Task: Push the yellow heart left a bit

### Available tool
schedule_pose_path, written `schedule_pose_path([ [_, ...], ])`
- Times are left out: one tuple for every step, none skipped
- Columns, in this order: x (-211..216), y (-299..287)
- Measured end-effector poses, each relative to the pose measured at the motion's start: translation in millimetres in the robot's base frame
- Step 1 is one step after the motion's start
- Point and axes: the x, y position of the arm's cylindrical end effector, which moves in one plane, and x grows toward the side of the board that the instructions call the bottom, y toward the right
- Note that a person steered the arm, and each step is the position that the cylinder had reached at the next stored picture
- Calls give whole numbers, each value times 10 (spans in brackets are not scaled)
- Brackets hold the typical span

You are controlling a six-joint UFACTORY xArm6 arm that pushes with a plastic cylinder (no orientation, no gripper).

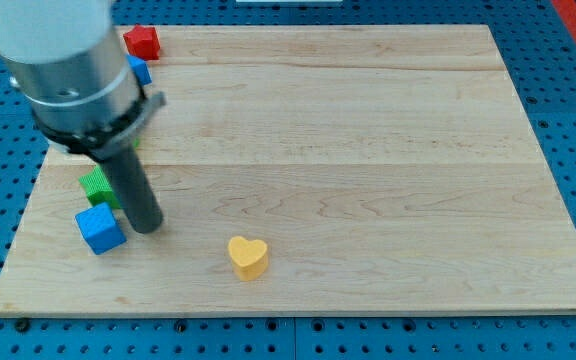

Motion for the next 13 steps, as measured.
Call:
schedule_pose_path([
  [190, 33],
  [287, -307],
  [287, -643],
  [275, -643],
  [303, -659],
  [208, -121],
  [127, 393],
  [-90, 625],
  [-166, 845],
  [-166, 1164],
  [-166, 1354],
  [-150, 1530],
  [182, 1479],
])
